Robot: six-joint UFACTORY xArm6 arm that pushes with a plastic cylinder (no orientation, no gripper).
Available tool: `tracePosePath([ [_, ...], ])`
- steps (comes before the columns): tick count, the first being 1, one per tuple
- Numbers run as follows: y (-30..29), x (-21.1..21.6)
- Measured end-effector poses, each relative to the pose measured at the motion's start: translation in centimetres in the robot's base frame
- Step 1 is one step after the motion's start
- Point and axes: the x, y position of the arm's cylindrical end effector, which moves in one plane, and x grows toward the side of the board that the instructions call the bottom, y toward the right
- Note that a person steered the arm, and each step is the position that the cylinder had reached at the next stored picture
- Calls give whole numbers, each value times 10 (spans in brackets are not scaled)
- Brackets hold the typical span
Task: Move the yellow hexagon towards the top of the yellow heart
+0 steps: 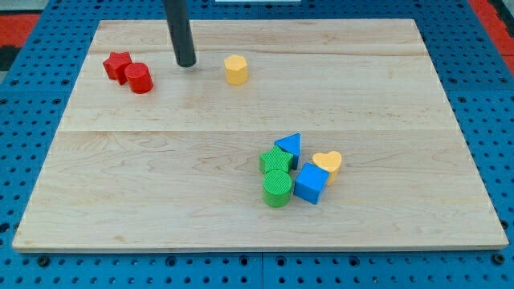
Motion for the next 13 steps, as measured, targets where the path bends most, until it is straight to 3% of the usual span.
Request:
tracePosePath([
  [1, 78, 12],
  [6, 215, 141],
  [7, 225, 143],
  [8, 216, 103],
  [9, 142, 99],
  [10, 127, 116],
  [13, 167, 147],
])
